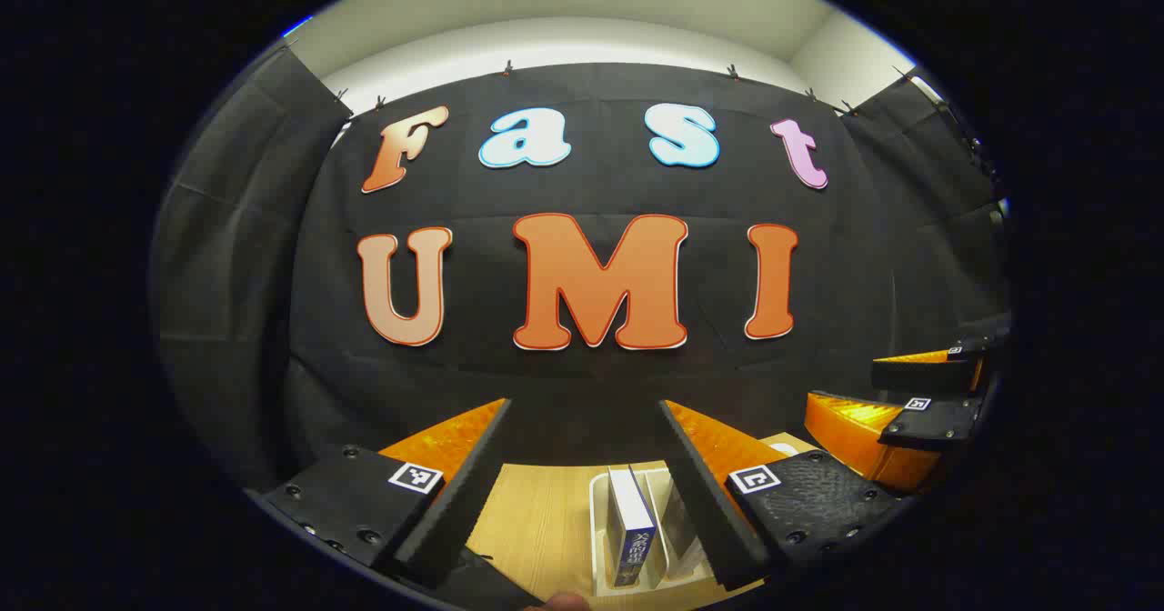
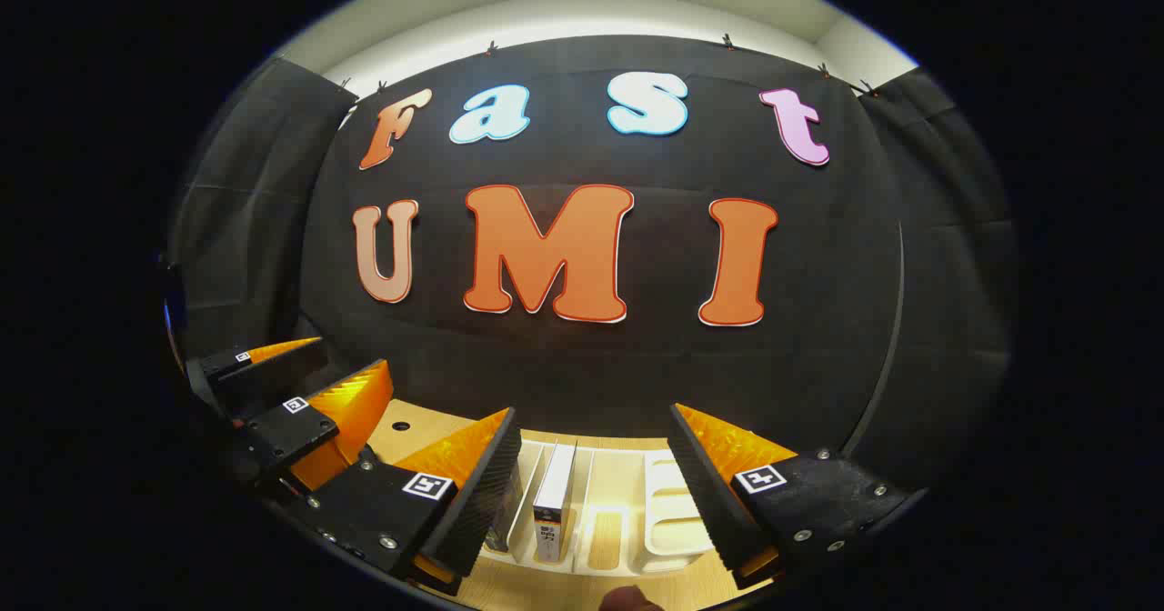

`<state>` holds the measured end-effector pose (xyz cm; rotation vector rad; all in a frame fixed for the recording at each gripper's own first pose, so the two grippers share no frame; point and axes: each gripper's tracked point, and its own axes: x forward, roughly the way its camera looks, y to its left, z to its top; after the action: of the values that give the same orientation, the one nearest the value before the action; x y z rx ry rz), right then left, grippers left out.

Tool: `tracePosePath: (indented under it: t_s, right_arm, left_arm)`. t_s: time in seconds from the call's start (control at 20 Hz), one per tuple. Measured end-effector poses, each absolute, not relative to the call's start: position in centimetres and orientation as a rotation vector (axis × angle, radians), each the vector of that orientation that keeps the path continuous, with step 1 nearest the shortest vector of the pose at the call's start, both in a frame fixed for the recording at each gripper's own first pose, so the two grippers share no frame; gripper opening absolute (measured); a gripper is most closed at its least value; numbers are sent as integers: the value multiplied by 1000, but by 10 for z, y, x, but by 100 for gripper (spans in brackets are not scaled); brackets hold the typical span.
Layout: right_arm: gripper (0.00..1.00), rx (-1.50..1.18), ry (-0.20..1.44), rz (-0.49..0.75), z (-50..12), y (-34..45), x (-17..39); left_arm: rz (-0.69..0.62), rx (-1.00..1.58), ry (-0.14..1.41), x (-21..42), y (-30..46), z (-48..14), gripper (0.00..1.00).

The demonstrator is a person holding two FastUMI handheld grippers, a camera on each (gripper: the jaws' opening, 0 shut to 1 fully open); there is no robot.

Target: Open the schoolbag, grab two books from the bookshelf and put them into the schoolbag.

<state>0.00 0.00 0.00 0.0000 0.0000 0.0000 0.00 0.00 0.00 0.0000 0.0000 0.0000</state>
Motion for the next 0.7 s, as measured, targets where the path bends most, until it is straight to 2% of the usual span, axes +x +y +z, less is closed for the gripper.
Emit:
tracePosePath:
  t_s: [0.7]
  right_arm:
    - [96, -29, -14, 44, 0, 18, -12]
  left_arm:
    - [22, 45, -36, -29, 6, 6, 98]
